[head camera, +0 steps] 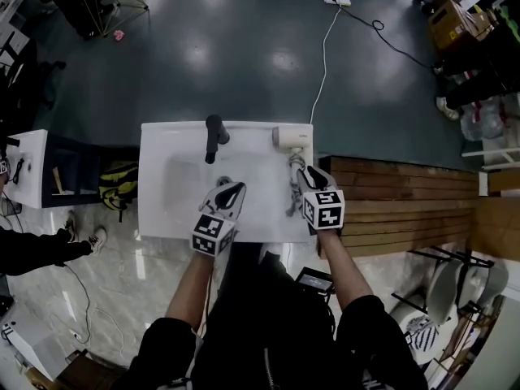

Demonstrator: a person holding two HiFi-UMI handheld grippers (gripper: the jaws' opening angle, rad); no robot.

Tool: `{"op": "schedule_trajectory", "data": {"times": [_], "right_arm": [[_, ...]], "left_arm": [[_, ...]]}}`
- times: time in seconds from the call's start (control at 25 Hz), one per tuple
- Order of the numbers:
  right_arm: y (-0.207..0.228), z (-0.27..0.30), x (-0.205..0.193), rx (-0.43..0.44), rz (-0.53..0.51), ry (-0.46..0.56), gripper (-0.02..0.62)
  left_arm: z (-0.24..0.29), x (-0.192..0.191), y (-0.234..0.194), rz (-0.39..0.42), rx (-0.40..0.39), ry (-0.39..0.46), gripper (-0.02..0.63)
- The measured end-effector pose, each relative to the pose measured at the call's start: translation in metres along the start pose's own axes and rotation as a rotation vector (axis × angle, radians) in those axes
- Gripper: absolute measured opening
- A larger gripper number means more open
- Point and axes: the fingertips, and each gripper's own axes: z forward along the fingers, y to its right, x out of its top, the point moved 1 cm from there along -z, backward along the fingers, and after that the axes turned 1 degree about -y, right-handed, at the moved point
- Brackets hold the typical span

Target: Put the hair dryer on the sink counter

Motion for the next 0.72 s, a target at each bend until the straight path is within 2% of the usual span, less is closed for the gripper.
{"op": "schedule_trajectory", "data": {"times": [0.36,0.72], "right_arm": [[-0.012,-0.027,0.0,0.016,-0.041,0.037,0.017],[-0.017,-0.066,0.006,0.026,-0.063,0.102,0.005]], "left_arm": [[-0.015,0.004,0.021,0.028,0.009,0.018,0.014],[-0.029,0.01,0.051,0.035,0.019,0.038,0.014]]}}
